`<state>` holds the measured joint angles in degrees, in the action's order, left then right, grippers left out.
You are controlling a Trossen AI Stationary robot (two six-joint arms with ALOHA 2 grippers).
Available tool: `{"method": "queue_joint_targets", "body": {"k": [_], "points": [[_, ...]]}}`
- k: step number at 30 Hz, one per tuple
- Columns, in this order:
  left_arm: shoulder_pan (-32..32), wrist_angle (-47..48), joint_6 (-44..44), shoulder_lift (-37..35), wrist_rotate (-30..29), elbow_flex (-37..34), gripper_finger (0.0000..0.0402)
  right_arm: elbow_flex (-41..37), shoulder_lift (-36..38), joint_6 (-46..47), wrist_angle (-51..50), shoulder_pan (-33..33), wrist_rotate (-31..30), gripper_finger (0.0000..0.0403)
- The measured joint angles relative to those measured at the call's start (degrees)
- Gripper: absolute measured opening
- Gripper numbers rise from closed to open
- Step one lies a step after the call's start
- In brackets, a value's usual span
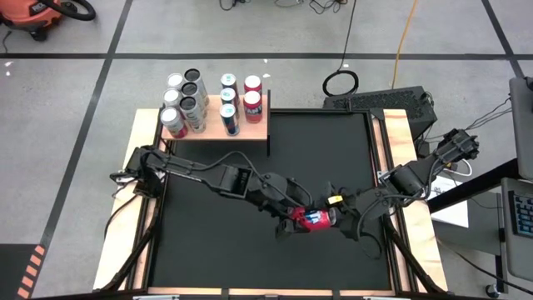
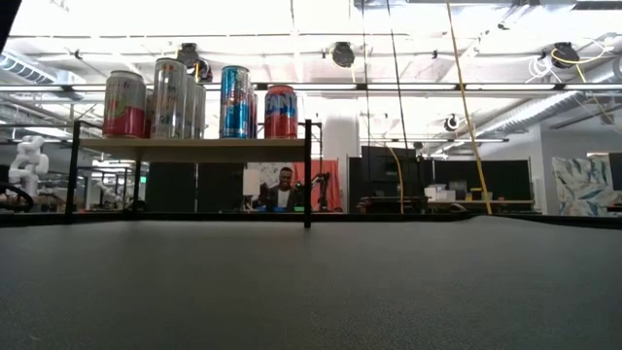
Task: Place canned beverage on shelf
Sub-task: Put the red soda can on the shelf aligned with the other red soda cans
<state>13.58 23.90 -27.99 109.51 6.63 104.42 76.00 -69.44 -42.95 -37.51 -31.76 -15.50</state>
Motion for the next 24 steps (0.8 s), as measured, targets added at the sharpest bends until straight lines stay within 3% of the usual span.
{"method": "queue_joint_targets", "body": {"k": [7,12,24], "points": [[0.04,0.30,-0.03,-0.07,-0.59,0.00,0.0319,-0.01,-0.01,0.36,-0.22,0.25,-0.19,0.0277],[0.05,-0.18,-0.55,-0.07,-0.56,0.02,0.0313,-0.01,0.30,3.52,-0.23,0.20,0.26,0.0304],[0.80,-6.17,-0.20,0.07,-0.82,-0.09,0.0311,0.01,3.45,26.11,-0.75,0.19,2.06,0.0369]]}}
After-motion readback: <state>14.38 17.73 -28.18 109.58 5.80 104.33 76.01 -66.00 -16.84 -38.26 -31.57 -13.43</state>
